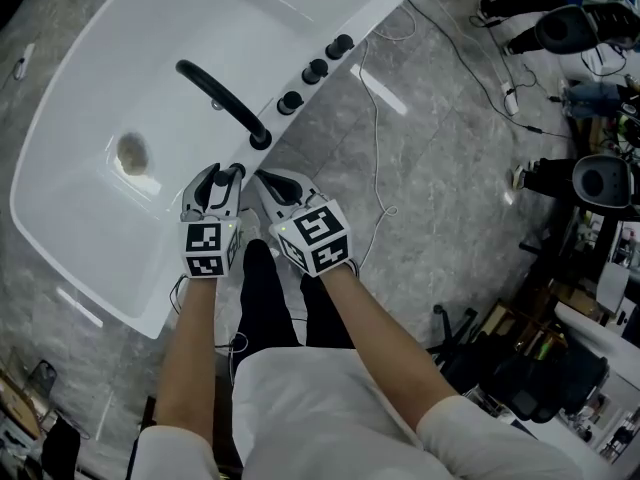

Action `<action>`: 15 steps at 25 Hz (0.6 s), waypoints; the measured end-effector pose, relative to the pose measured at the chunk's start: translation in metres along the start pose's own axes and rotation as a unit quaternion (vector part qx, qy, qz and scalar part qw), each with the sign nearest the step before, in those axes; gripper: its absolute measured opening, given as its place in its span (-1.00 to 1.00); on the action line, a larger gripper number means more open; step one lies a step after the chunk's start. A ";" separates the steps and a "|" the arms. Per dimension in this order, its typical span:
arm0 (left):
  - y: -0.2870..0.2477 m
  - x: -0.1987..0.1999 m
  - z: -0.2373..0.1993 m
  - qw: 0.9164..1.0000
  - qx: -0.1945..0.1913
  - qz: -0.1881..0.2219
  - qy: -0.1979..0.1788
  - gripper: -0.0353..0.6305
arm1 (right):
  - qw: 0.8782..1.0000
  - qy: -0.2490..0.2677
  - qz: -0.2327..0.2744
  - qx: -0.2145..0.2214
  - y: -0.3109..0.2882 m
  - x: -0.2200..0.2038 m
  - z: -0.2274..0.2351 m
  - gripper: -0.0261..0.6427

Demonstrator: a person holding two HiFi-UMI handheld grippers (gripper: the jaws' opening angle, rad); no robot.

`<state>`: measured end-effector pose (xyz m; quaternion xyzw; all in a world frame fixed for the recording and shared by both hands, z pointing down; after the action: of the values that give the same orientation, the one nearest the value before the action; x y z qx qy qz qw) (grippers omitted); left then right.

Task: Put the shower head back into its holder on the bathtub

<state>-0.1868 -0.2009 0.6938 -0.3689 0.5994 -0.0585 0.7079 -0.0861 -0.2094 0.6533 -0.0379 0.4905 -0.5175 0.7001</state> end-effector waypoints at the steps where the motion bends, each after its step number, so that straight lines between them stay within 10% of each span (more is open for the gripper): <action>1: -0.001 0.000 0.000 1.000 -0.001 0.000 -0.001 -0.46 | 1.000 -0.001 -0.001 -0.001 -0.001 -0.001 0.001 -0.87; 15: 0.011 0.003 0.011 1.000 -0.022 -0.009 -0.003 -0.30 | 1.000 0.015 -0.004 0.002 0.012 0.002 0.000 -0.87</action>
<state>-0.1799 -0.1896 0.6853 -0.3899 0.5952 -0.0511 0.7008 -0.0775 -0.2059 0.6451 -0.0310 0.4996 -0.5214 0.6911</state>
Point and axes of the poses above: the fingertips, and each gripper's own axes: y backward along the fingers, z to its right, x out of its top, the point moved 5 cm from there along y, backward along the fingers, and after that the axes turned 14 degrees about -y, right-handed, at the moved point
